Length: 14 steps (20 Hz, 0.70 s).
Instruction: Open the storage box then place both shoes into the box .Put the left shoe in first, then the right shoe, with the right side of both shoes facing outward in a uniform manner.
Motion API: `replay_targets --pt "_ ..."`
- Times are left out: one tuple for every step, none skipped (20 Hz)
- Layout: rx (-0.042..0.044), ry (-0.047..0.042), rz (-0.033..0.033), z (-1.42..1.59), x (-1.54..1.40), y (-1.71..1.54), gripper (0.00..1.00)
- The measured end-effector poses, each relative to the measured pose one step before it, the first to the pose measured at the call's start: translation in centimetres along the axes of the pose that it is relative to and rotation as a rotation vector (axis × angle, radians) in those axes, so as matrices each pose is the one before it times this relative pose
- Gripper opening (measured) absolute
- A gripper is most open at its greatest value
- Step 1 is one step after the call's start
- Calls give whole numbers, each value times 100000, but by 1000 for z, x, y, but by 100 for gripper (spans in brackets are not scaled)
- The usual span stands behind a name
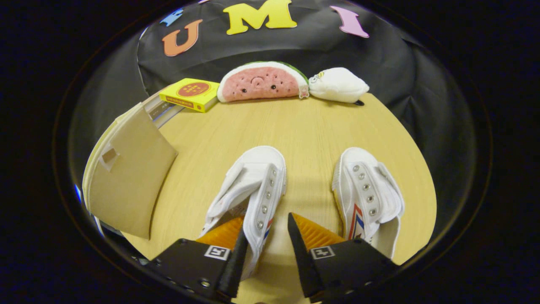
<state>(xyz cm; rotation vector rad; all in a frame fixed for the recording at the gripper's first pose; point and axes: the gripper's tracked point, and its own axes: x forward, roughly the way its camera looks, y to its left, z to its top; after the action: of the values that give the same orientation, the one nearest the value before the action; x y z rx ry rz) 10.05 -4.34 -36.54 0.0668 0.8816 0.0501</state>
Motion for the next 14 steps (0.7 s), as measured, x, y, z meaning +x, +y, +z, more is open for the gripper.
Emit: replay_targets --pt "1709 1712 1225 -118 218 259 43" --pt "2264 1945 -384 -208 -56 -140 30" --pt "1837 2151 1343 -253 58 220 17" --pt "4661 1529 -260 -42 117 -111 16" --pt "3622 2666 830 -39 -308 356 2" --pt "2835 1812 13 103 -16 -127 0" --pt "2367 2278 246 -110 -176 149 0" --pt "1771 1611 54 -77 -340 70 0" --pt "1214 1410 714 38 -230 234 0" --pt "1656 1245 564 -144 -340 172 0" --pt "2018 1002 515 -172 -247 202 0" --pt "2573 1151 427 -358 -427 222 0" --pt "2249 269 91 -194 -468 181 0" --pt "2575 73 -145 -254 -733 265 0"
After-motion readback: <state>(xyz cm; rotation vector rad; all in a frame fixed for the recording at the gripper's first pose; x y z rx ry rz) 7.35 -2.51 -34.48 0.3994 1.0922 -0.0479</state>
